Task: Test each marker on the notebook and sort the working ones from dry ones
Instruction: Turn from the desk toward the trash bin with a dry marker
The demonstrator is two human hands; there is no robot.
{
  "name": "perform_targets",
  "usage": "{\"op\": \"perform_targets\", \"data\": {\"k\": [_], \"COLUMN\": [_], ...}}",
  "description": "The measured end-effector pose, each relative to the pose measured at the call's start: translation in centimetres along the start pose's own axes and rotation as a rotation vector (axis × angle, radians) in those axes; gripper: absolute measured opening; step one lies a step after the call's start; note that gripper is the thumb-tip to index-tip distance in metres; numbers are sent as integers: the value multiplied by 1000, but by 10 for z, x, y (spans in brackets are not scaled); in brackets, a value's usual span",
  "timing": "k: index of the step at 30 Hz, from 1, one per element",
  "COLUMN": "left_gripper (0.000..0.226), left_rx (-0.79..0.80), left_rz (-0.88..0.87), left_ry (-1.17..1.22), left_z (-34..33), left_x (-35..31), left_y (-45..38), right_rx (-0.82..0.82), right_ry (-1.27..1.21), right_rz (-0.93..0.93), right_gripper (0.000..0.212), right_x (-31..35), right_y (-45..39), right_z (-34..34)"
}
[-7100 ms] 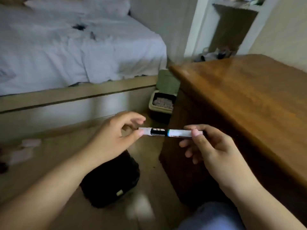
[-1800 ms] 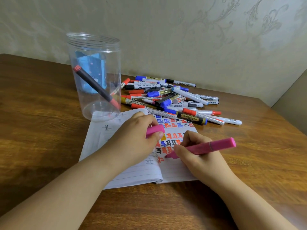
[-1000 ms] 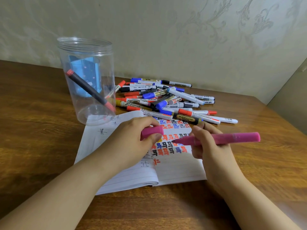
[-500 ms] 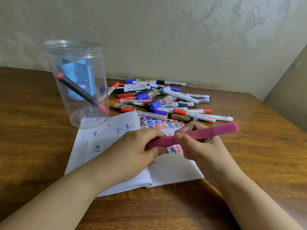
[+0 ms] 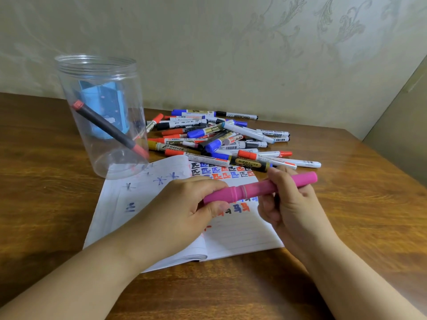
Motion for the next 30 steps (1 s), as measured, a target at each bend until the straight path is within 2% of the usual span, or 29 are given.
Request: {"op": "perform_targets", "data": {"k": [3, 7, 11, 14, 18, 23, 30], "left_gripper": [53, 36, 31, 25, 17, 18, 21], "left_rx": [-7, -6, -56, -90, -139, -257, -481], "left_rz": [-20, -18, -24, 4, -12, -13, 223], "left_ry": [-21, -46, -92, -113, -175, -262, -438], "left_z": [-4, -6, -5, 4, 30, 92, 180], "left_x": [-3, -2, -3, -2, -13, -29, -29], "left_y": [1, 2, 0, -4, -9, 30, 191], "right_rx": [-1, -11, -5, -15, 16, 275, 681], "right_ry": [7, 15, 2, -17, -63, -20, 29], "right_rz": [11, -3, -72, -12, 51, 47, -60], "right_gripper": [30, 30, 27, 39, 36, 32, 29], "right_x": [-3, -4, -2, 10, 30, 54, 7], "right_y": [4, 5, 3, 3, 9, 41, 142], "right_z": [-3, -4, -7, -5, -7, -54, -157]}}
Point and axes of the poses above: each hand's wrist, its own y-axis away from the middle knuckle, its own z-axis out of the back of the hand, x = y × z, the point moved 4 cm from there along -y, towards the middle knuckle, and after that the axes turned 8 degrees about -x, right-handed, at the moved point
